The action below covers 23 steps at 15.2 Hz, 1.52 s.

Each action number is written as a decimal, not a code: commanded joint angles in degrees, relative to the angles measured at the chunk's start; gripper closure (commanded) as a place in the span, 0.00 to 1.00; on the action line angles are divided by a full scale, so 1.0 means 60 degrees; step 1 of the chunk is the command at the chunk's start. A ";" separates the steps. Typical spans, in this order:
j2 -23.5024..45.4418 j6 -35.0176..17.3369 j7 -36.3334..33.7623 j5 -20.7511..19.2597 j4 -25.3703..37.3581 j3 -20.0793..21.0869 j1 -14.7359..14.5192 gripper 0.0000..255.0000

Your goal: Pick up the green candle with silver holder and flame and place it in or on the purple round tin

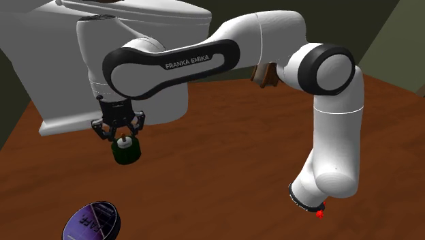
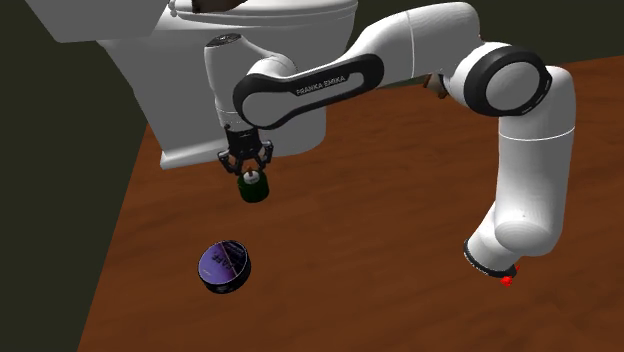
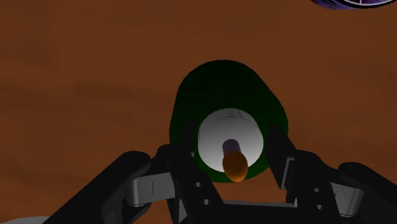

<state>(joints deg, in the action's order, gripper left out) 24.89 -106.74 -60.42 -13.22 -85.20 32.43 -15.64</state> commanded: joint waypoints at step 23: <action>0.1715 0.1907 -0.2961 -0.0959 0.3409 0.0353 -0.3418 1.00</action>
<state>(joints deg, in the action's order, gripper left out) 34.99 -94.62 -77.96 -18.87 -64.26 34.60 -36.10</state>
